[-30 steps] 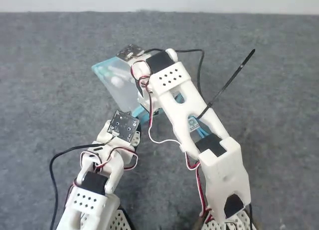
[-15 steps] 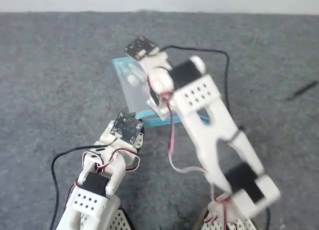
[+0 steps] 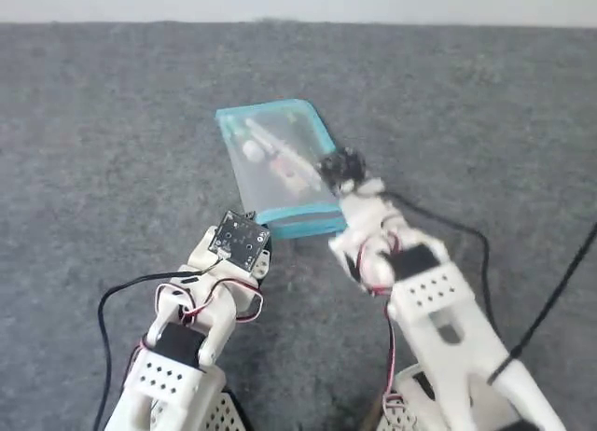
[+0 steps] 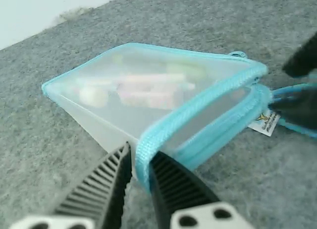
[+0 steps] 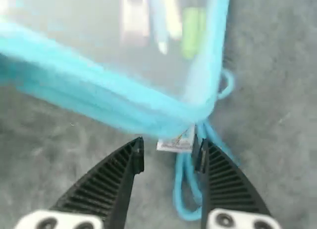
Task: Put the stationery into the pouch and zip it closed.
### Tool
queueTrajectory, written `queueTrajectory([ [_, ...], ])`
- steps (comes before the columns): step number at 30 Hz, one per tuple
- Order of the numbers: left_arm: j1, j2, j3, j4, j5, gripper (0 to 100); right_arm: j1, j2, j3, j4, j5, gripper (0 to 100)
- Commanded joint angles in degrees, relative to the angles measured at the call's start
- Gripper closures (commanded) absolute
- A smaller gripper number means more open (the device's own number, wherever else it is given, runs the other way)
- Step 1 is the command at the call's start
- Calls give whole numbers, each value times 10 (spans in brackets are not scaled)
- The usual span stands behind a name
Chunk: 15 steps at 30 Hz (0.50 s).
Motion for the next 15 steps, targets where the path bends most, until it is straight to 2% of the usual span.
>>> queueTrajectory([
  [1,11,-8,-20,5,-2,988,6,-27,41,-49,13,828],
  [7,11,-8,-20,5,-2,988,16,59,30,-120,9,828],
  [15,11,-8,-20,6,-2,988,16,278,-138,-136,-49,828],
])
